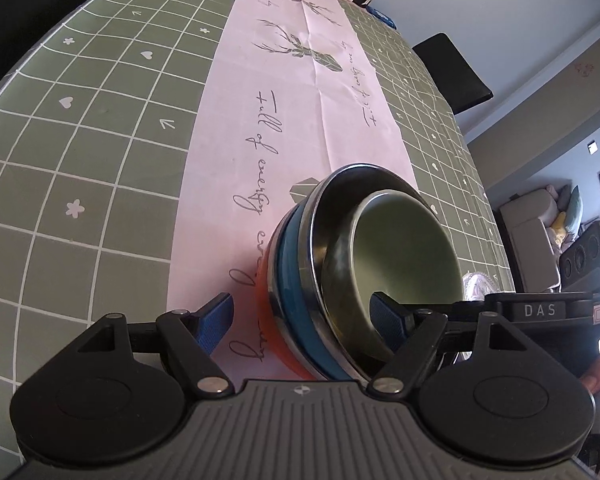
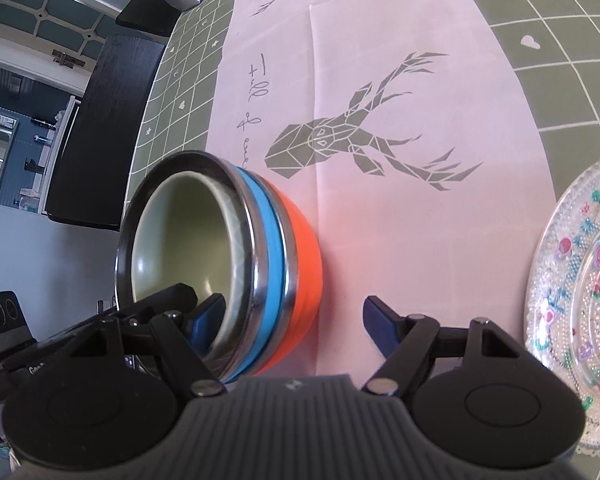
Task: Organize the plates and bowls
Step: 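Close both grippers on the rim of the nested bowl stack, then lift the nested bowls with both grippers and carry them over the glass plates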
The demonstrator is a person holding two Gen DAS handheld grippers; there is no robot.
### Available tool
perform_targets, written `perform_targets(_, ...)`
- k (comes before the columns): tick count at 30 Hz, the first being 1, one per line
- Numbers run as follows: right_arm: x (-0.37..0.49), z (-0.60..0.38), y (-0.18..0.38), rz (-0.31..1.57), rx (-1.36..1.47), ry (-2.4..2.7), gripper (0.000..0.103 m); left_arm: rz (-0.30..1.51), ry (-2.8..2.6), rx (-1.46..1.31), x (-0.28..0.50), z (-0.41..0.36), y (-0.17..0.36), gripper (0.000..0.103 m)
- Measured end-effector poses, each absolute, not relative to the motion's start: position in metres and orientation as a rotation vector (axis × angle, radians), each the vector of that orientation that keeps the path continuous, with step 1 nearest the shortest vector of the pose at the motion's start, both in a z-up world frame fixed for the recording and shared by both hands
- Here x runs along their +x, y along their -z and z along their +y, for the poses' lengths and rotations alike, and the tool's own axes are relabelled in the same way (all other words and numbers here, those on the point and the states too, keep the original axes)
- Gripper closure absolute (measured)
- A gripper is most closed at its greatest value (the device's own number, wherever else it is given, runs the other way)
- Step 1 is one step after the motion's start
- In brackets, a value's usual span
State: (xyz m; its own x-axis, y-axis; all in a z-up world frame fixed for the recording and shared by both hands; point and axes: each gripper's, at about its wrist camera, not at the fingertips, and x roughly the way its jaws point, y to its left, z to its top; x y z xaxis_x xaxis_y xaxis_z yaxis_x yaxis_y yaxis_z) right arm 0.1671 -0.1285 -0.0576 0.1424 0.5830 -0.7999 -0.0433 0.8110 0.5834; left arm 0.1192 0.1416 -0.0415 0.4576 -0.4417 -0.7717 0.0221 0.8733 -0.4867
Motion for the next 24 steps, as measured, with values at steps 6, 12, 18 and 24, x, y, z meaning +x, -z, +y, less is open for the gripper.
perform_targets(6, 0.172, -0.126, 0.065, 1.379, 0.467, -0.461, 0.029, 1.092, 0.299, -0.426, 0.123, 0.139, 0.042, 0.011)
perform_targets(12, 0.172, -0.124, 0.066, 1.384, 0.474, -0.460, 0.029, 1.138, 0.290, -0.447, 0.134, 0.133, 0.054, 0.012)
perform_targets(18, 0.174, -0.128, 0.060, 1.378, 0.464, -0.460, 0.032, 1.188, 0.306, -0.496, 0.138, 0.134, 0.055, 0.034)
perform_targets(24, 0.174, -0.123, 0.057, 1.378, 0.474, -0.485, 0.043, 1.200, 0.278, -0.473, 0.139, 0.133, 0.048, 0.040)
